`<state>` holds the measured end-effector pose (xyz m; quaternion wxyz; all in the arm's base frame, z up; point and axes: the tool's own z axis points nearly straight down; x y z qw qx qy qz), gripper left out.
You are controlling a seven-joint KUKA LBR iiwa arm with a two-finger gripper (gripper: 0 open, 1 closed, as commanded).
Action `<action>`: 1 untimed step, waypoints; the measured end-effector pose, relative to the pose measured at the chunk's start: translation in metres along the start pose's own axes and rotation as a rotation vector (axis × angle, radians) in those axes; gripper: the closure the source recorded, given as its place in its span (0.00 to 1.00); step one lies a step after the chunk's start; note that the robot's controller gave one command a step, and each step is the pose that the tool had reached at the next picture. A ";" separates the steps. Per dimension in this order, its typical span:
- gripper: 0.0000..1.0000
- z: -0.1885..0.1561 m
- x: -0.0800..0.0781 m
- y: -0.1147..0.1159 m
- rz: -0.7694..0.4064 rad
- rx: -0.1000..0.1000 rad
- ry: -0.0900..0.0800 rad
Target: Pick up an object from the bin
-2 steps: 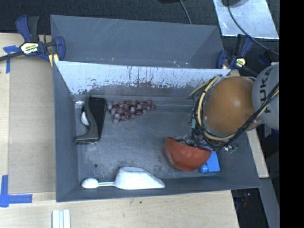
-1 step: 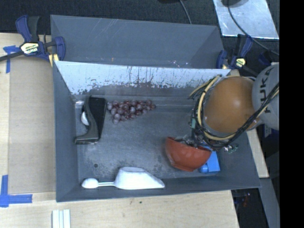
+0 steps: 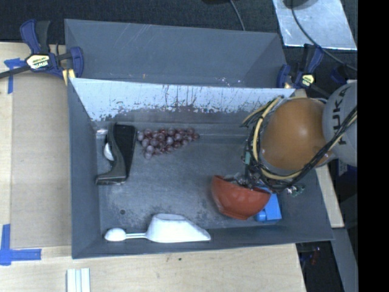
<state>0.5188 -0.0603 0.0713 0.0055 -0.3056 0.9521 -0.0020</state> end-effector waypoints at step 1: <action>1.00 0.000 0.000 0.000 0.000 0.000 0.000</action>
Offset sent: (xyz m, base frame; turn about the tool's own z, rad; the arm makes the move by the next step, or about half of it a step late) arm 0.0000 0.0000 0.0000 0.0000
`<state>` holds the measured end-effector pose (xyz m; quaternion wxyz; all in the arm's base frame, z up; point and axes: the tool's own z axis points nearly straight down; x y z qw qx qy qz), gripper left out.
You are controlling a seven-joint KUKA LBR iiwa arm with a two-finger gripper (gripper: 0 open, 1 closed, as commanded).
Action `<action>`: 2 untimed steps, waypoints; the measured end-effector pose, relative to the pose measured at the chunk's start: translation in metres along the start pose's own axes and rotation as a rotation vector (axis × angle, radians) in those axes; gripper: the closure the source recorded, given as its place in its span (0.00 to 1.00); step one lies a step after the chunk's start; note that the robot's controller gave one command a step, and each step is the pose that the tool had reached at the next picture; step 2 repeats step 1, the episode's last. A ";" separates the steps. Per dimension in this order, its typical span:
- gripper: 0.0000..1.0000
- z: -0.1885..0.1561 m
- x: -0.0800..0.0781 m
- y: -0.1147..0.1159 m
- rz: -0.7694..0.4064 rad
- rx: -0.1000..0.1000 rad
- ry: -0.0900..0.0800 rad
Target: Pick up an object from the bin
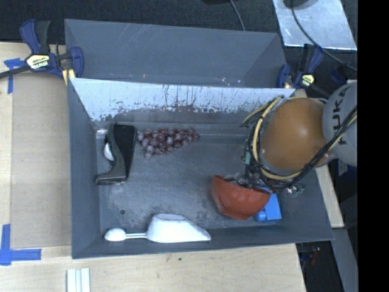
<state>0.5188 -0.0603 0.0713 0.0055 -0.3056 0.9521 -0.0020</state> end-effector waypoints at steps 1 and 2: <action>1.00 0.000 0.000 0.000 0.000 0.000 0.000; 1.00 0.000 0.000 0.000 0.000 0.000 0.000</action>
Offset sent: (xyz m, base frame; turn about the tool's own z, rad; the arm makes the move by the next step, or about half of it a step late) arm 0.0000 0.0000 0.0000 0.0000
